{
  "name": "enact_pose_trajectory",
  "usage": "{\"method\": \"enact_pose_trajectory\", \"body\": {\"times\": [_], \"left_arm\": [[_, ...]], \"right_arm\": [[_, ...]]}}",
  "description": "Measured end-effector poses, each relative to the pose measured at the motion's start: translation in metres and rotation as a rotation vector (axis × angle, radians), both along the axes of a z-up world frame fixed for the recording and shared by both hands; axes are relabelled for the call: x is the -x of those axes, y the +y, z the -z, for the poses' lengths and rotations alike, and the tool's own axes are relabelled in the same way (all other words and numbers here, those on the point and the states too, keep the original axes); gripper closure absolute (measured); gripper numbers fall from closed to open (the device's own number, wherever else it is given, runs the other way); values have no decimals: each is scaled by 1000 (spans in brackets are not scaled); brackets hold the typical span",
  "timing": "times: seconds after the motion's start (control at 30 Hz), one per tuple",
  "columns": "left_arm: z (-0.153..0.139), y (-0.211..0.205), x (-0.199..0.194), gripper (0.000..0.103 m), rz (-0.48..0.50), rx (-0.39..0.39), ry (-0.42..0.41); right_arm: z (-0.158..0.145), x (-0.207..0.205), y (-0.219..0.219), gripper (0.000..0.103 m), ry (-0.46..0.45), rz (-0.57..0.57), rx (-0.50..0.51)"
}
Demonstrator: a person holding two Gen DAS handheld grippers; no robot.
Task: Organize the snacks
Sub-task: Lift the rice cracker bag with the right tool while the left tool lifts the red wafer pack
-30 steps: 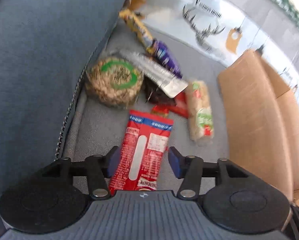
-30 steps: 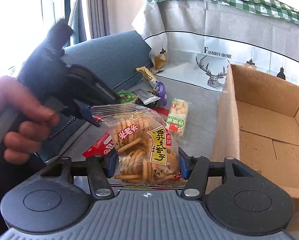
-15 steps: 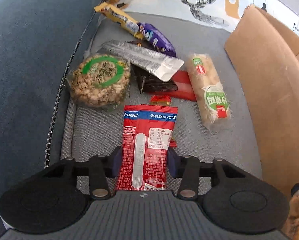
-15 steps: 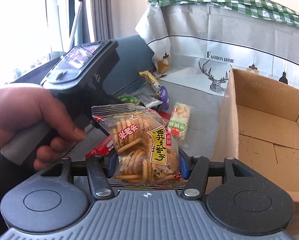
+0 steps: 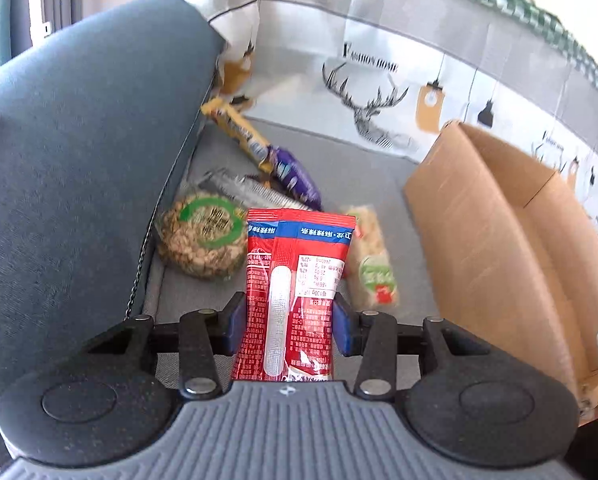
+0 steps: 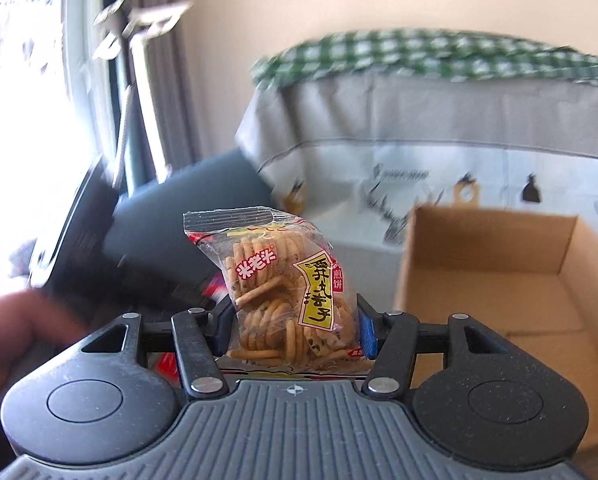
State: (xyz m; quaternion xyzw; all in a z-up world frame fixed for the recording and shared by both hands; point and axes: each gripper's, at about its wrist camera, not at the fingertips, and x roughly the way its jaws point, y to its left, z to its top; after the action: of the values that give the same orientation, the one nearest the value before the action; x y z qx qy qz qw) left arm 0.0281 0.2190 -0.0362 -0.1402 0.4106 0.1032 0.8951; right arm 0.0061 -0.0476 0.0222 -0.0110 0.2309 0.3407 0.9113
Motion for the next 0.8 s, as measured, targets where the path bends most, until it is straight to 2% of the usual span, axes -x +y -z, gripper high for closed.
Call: {"method": "enact_pose_trajectory", "body": {"times": [0.17,0.27,0.5,0.67,0.8], "left_arm": [[-13,-10,-4,55,2,6,-29],[-21,-18,-8,55,6,1,-50],[-29,-38,-17,55,15,3,-182],[-31,-51,-33,55,38,-1,-190],[-35,-59,-41,55,34,27,-218]], "right_arm": [[-36,-29,-36,44,-80,61,-13],[-43,-53,-58,44,-106,117,-2],[-32,-90,-112,44,-43,290,-61],[-34,-89,-136,44,-45,333,-98],[-33,-93,-143,44,-52,336,-68]]}}
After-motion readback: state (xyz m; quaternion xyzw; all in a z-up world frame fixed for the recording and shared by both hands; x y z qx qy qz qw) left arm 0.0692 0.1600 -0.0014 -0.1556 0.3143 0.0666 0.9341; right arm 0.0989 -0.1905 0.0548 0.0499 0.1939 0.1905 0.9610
